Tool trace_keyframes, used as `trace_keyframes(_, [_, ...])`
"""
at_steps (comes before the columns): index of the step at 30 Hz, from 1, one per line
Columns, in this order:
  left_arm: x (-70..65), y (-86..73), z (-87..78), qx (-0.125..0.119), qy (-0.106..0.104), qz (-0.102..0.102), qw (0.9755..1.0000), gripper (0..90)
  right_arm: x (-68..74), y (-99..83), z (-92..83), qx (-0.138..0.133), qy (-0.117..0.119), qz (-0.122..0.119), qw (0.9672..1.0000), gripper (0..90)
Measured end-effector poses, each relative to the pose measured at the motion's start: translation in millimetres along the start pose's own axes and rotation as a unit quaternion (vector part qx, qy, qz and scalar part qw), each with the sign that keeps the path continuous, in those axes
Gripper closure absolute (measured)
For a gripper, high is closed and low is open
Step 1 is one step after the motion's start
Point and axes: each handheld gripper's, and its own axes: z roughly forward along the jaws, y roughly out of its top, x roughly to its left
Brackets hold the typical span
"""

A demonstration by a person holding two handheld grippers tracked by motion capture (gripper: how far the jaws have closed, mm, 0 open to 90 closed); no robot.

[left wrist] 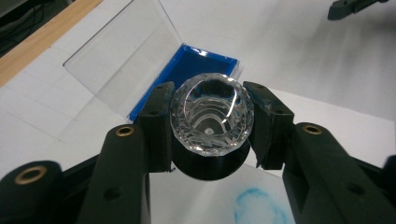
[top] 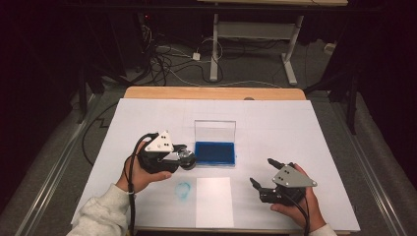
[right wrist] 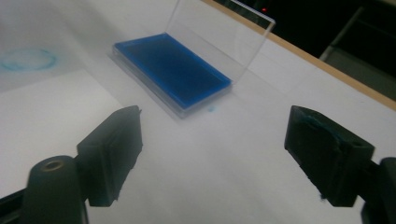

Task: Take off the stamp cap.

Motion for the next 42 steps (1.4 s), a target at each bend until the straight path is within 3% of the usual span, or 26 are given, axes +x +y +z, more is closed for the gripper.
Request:
trace_keyframes(6, [2.3, 7.7, 9.6, -0.014, -0.016, -0.01, 0.9997, 54.8, 6.6, 16.2, 19.5, -0.001, 0.035, -0.005, 0.9994, 16.4])
trace_keyframes(9, [2.9, 11.2, 15.0, -0.018, -0.023, -0.013, 0.9995, 54.8, 11.0, 25.9, 34.1, -0.006, 0.07, -0.003, 0.9975, 16.6])
trace_keyframes(13, [3.9, 15.7, 19.8, -0.027, -0.03, -0.018, 0.999, 54.9, 21.6, 38.9, 55.2, -0.008, 0.093, -0.006, 0.9956, 18.9])
trace_keyframes(23, [-1.5, 25.1, 31.8, -0.041, -0.049, -0.022, 0.9977, 54.8, 40.2, 56.0, 88.6, -0.008, 0.127, 0.005, 0.9919, 20.6])
trace_keyframes(29, [-7.9, 30.9, 37.2, -0.04, -0.054, -0.013, 0.9977, 54.9, 45.4, 56.4, 95.0, -0.003, 0.119, 0.005, 0.9928, 25.0])
trace_keyframes(42, [-10.3, 33.1, 40.5, -0.045, -0.059, -0.016, 0.9971, 54.9, 42.4, 57.5, 89.1, -0.03, 0.118, 0.012, 0.9924, 37.3])
